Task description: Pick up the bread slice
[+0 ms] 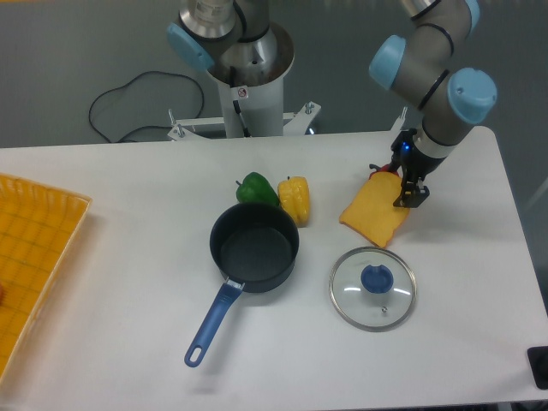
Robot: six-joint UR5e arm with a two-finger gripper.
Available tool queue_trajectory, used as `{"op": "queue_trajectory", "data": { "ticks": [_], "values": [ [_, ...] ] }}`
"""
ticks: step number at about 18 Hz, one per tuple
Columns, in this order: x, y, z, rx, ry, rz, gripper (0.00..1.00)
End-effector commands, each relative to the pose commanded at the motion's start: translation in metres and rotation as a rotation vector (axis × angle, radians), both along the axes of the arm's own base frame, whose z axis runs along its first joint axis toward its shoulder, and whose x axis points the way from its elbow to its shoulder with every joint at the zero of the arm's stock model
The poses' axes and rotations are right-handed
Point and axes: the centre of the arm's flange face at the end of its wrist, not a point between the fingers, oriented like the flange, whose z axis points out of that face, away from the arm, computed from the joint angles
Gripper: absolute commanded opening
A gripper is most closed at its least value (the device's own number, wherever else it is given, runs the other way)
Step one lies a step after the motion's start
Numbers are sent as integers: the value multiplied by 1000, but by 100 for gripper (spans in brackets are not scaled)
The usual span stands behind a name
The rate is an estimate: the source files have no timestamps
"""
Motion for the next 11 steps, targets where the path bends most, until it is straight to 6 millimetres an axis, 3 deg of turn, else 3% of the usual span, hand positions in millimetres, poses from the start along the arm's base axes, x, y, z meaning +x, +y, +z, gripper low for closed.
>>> {"op": "queue_trajectory", "data": {
  "ticks": [11],
  "values": [
    [-6, 8, 13, -15, 19, 20, 31]
  ]
}}
